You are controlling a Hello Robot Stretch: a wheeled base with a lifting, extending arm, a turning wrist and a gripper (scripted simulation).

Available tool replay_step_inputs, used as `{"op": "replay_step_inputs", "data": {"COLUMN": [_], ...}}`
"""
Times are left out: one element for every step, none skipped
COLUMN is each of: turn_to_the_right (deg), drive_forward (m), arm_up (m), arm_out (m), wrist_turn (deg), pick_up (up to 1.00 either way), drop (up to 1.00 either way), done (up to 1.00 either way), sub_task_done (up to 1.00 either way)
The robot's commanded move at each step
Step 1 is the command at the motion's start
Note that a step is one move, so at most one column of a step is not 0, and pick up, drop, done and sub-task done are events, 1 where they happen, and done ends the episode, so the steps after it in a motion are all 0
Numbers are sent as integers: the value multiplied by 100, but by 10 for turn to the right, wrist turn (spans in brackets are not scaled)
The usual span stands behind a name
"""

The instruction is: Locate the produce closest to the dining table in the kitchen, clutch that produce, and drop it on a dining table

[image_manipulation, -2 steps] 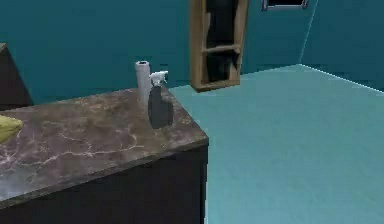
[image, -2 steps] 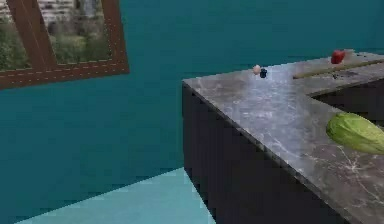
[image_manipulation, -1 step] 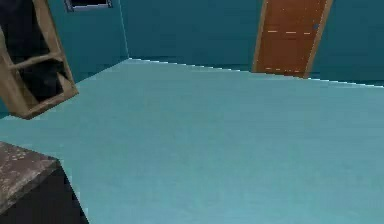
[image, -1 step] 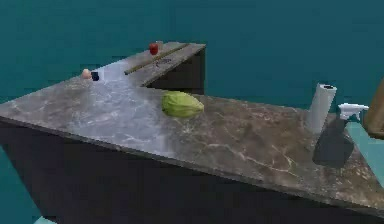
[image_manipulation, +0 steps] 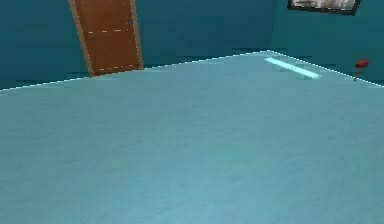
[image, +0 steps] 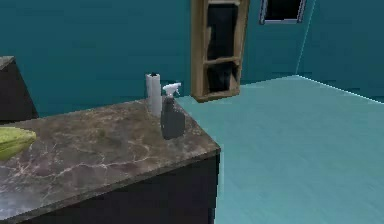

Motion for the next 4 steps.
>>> {"op": "replay_step_inputs", "data": {"turn_to_the_right": [0,-450,-450,-450], "drive_forward": [30,0,0,0], "arm_up": [0,0,0,0], "arm_out": [0,0,0,0], "wrist_turn": [0,0,0,0], "pick_up": [0,0,0,0], "drop": [0,0,0,0], "done": [0,0,0,0], "sub_task_done": [0,0,0,0]}}
